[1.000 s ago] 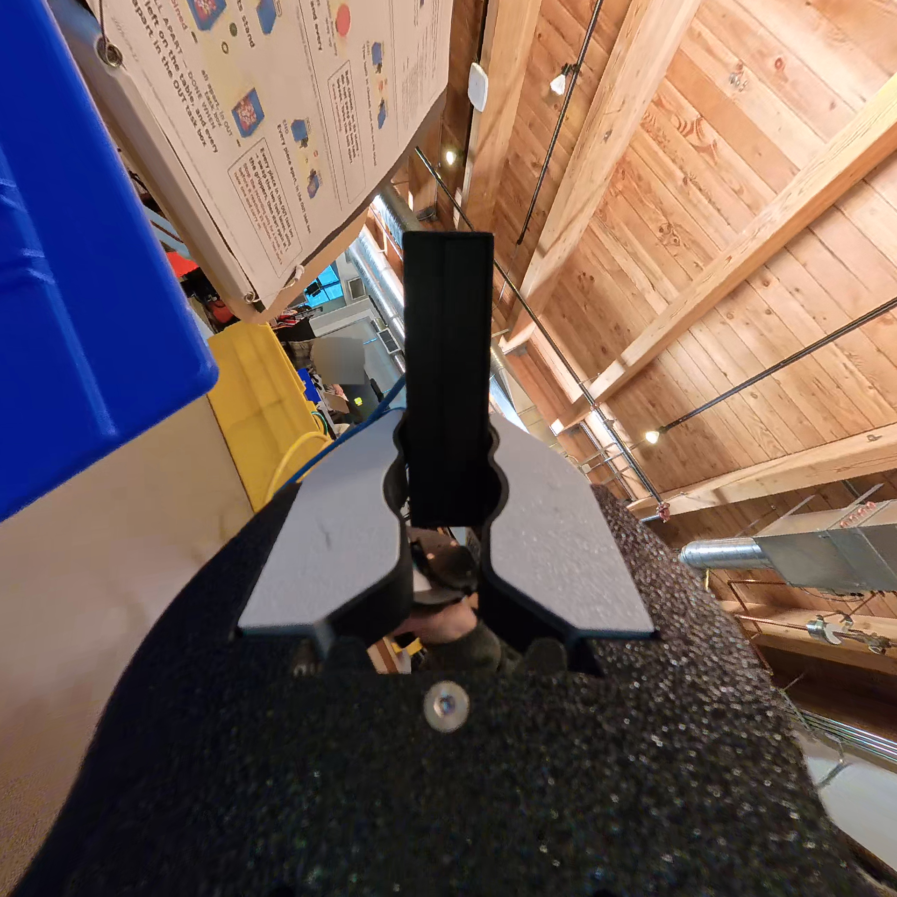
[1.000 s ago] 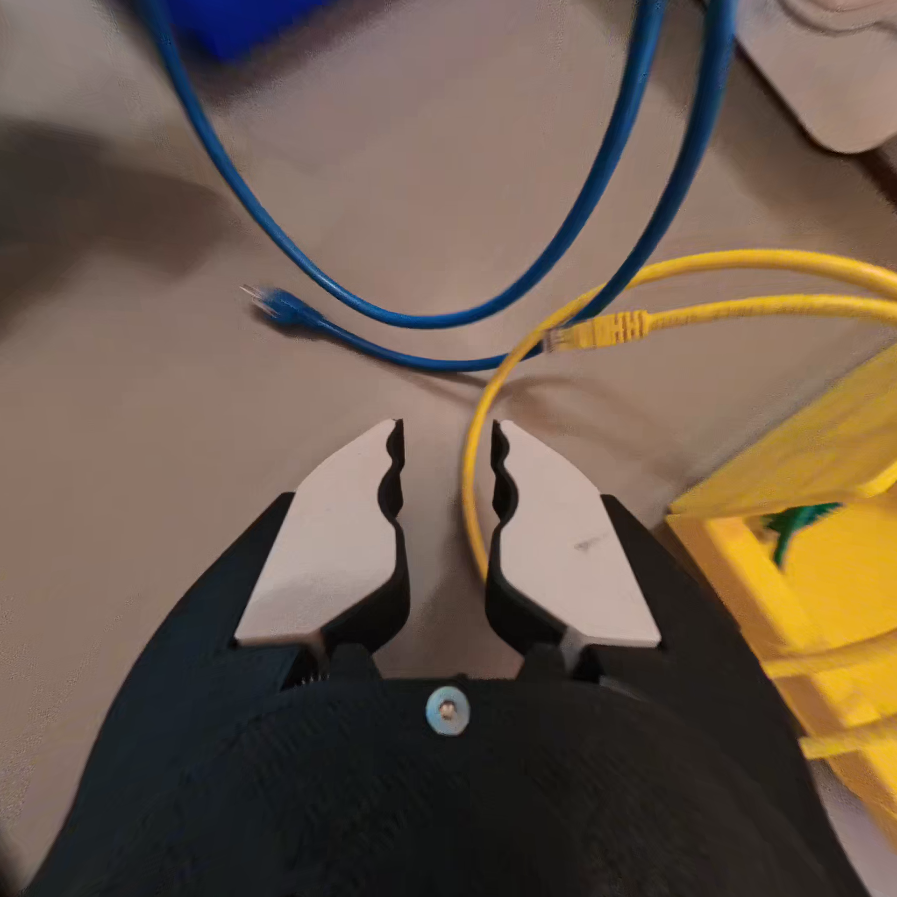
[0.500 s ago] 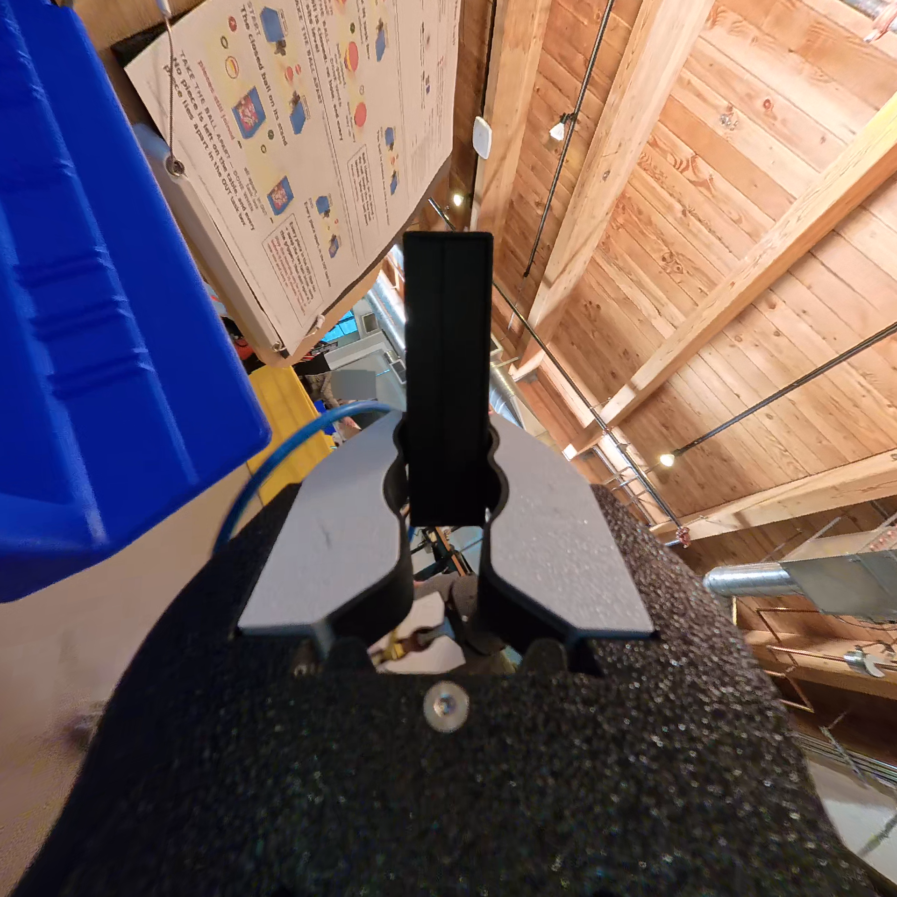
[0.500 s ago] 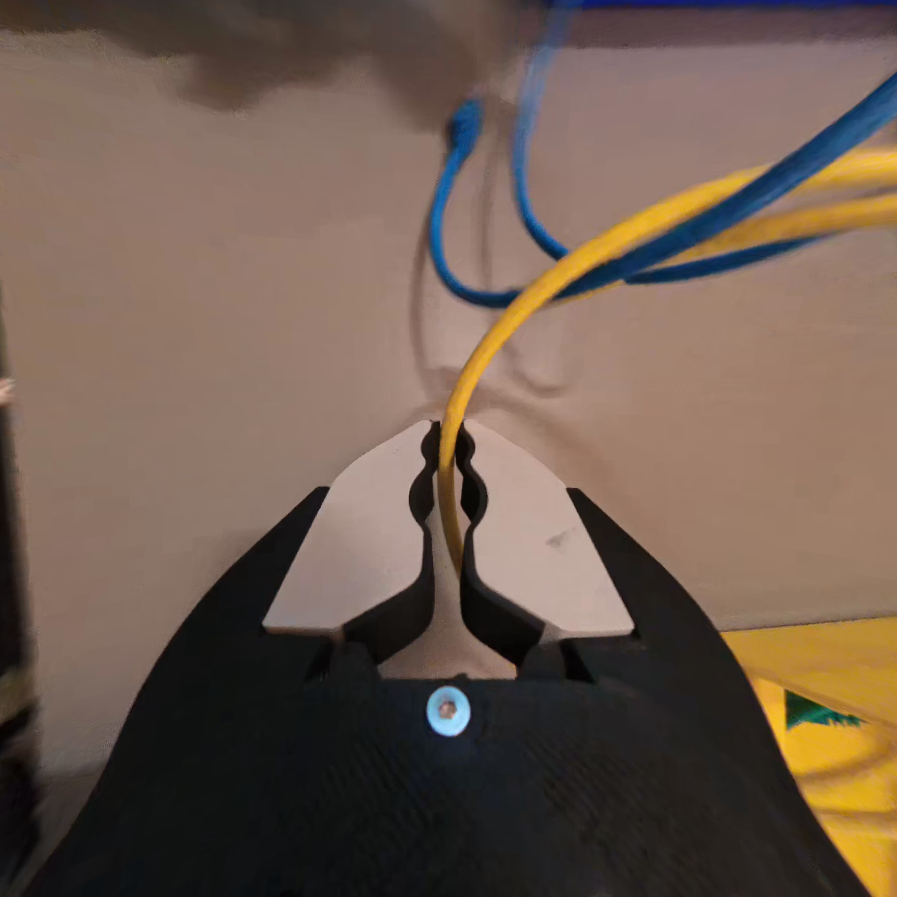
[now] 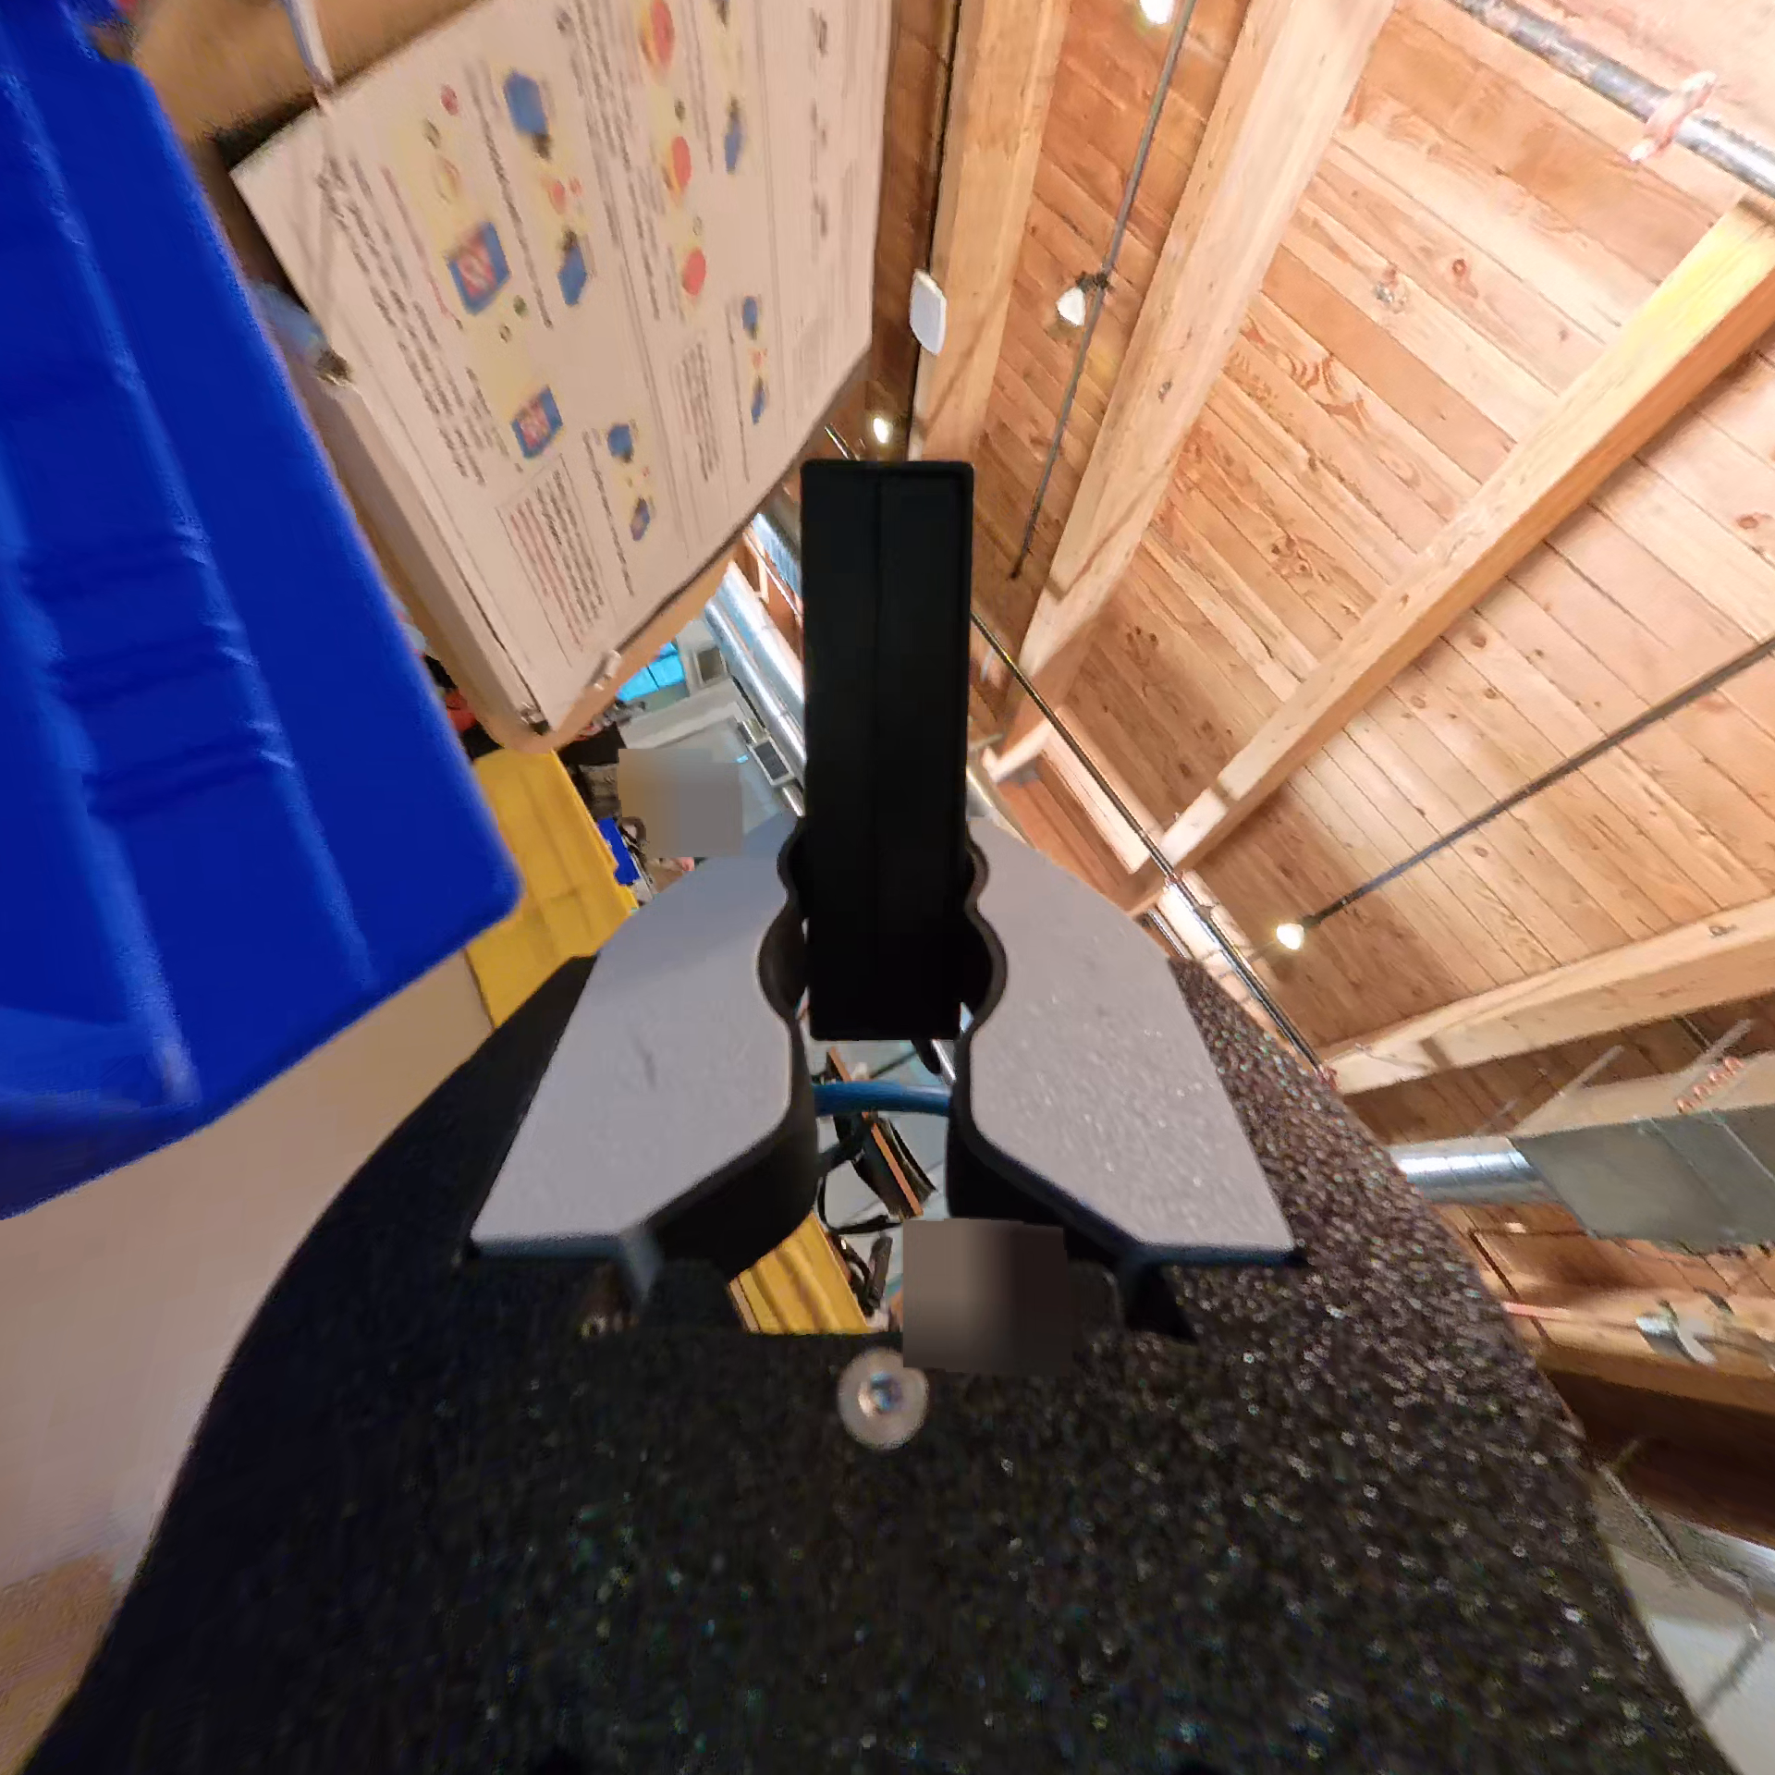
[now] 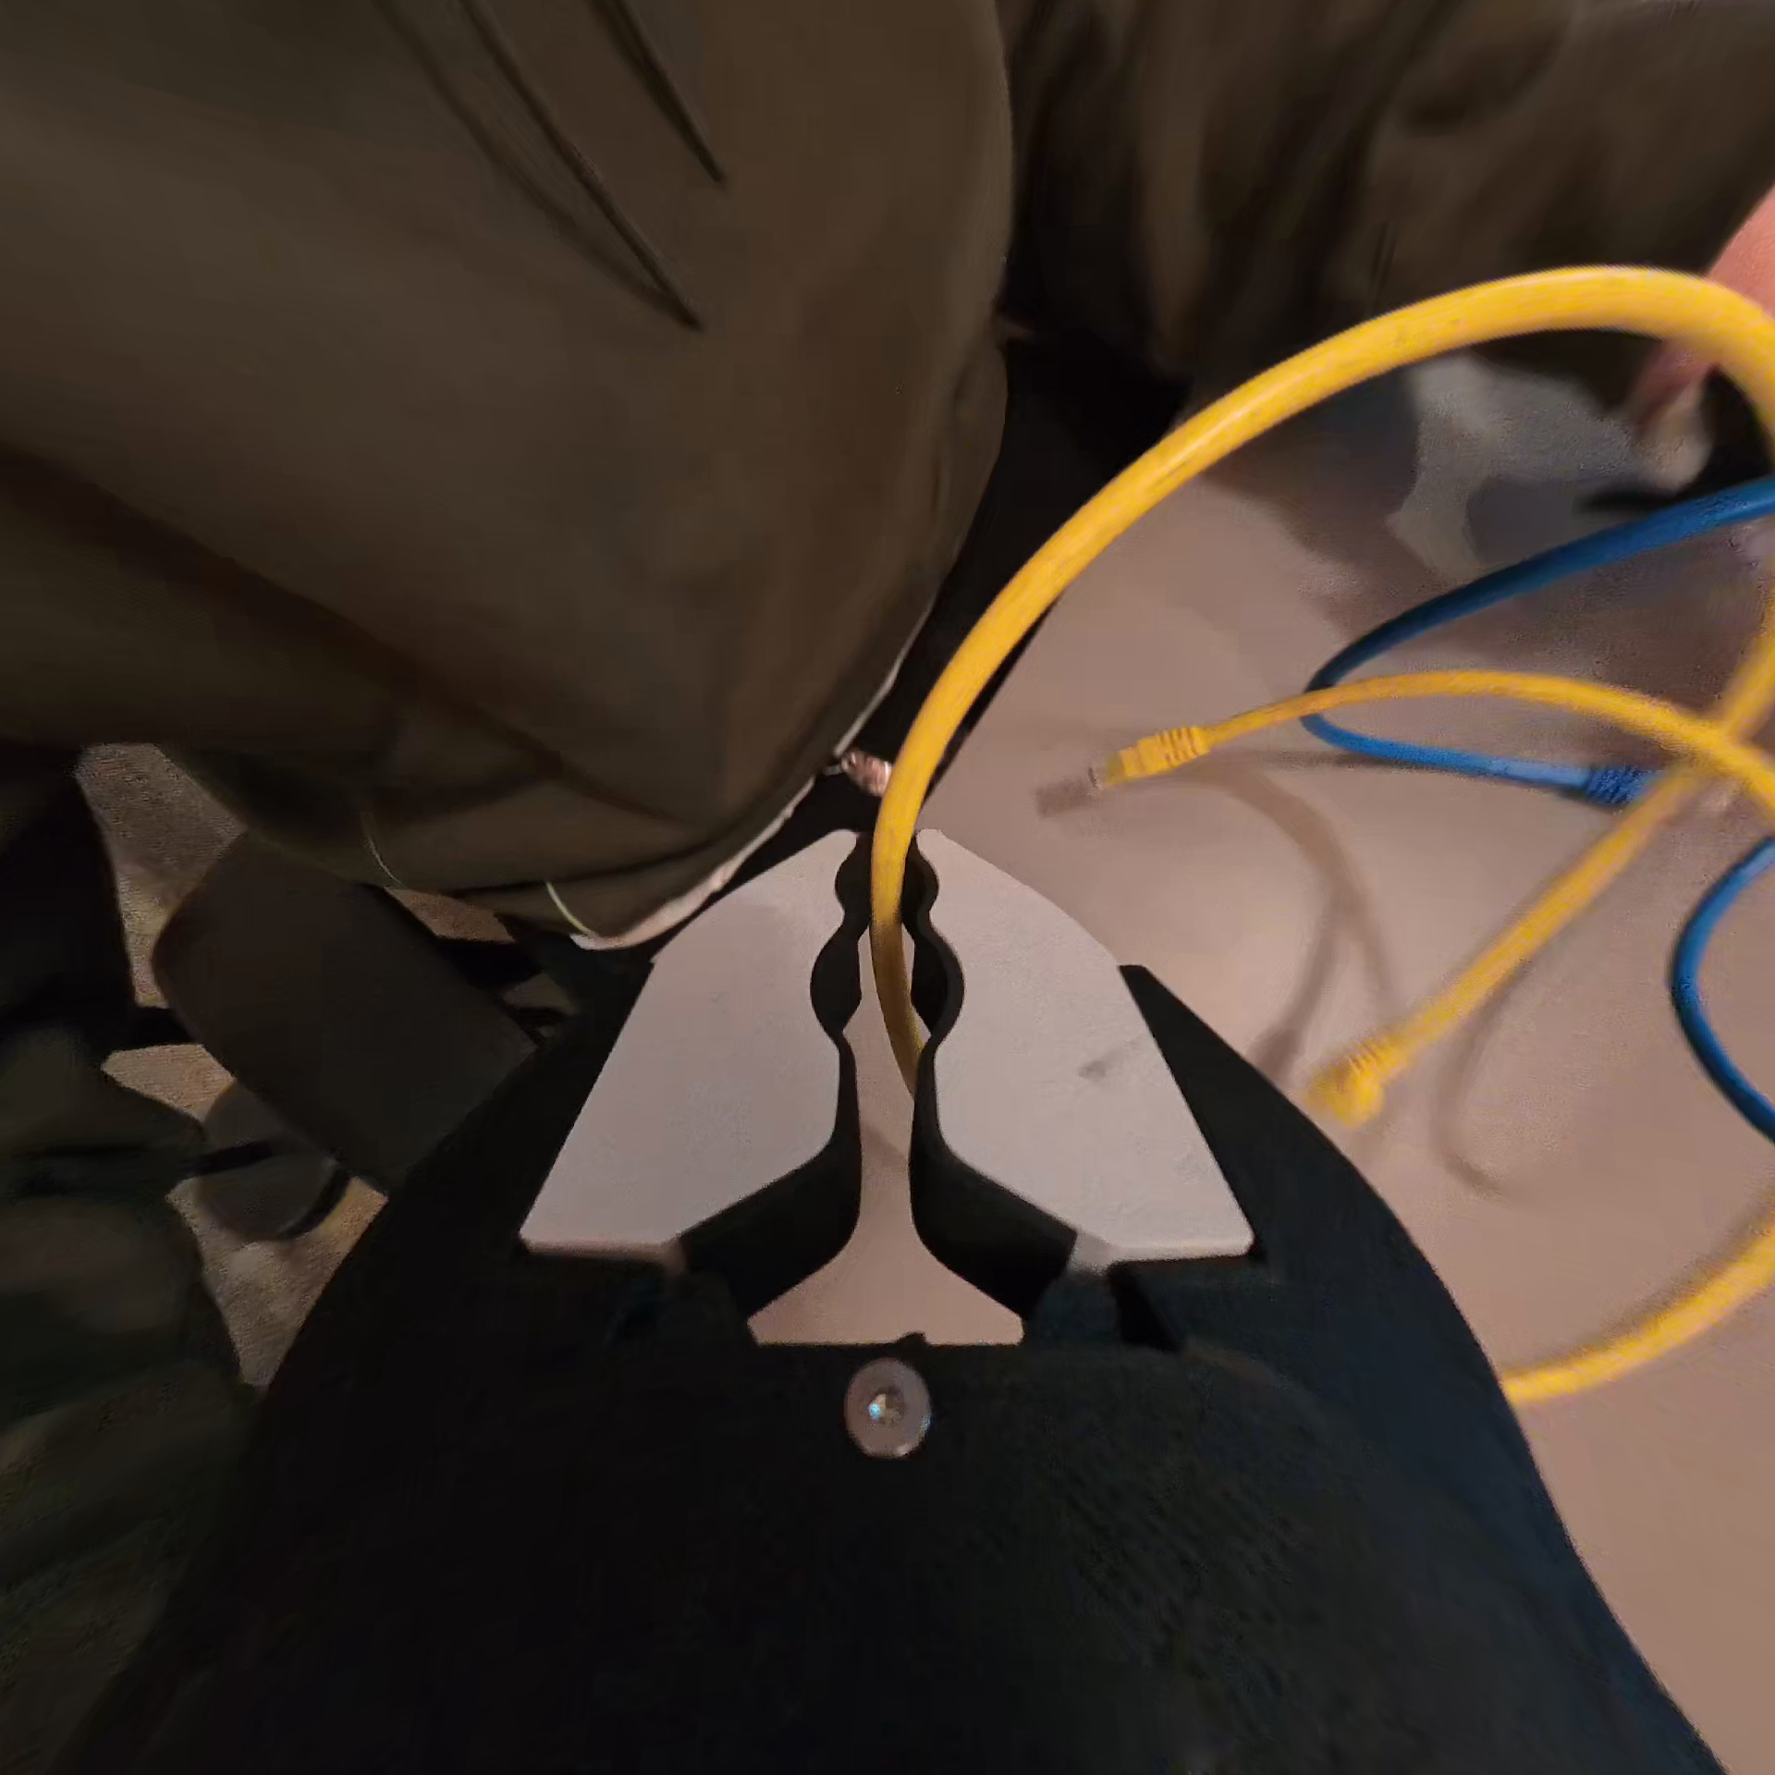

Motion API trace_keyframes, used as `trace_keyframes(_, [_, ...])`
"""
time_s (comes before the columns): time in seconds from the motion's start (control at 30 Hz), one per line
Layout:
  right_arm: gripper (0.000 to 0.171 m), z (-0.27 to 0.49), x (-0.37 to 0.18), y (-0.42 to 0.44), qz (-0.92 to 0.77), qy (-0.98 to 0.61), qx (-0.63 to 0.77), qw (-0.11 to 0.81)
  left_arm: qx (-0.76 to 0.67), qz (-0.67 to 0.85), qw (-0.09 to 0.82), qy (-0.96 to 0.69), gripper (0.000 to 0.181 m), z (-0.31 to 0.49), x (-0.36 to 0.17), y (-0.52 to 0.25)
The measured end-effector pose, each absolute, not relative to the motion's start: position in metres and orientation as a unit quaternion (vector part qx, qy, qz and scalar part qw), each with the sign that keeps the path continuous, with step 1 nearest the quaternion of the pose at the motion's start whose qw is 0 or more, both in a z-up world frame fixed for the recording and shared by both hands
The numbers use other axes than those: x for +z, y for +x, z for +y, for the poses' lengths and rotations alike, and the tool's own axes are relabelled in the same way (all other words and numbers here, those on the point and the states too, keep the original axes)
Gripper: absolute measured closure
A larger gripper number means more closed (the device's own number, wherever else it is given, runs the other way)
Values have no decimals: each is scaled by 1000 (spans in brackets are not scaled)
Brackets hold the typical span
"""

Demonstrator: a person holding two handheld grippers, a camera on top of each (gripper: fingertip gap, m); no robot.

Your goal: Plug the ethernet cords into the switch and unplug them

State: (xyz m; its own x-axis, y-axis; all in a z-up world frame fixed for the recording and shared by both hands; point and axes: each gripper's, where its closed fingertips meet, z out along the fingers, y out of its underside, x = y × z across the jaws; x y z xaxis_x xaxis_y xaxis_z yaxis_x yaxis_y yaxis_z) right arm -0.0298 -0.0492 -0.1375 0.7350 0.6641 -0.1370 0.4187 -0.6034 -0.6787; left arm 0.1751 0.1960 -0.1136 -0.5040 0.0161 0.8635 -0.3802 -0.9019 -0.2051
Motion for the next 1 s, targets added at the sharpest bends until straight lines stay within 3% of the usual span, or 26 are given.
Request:
trace_keyframes(0.03, [166,-49,-125,-32,-318,-864,182,345,847,-181,109,489,154,204,-116,177])
trace_keyframes(0.4, [167,-91,25,37,-221,-719,-7,659,843,-194,55,498,154,226,-115,178])
trace_keyframes(0.6, [168,-81,8,88,-120,-792,-138,582,828,-231,67,506,154,197,-129,181])
trace_keyframes(0.8, [169,-67,25,73,-129,-776,-43,616,816,-258,62,514,155,181,-139,183])
trace_keyframes(1.0, [167,-24,-55,44,-205,-852,87,473,809,-286,98,503,154,146,-143,179])
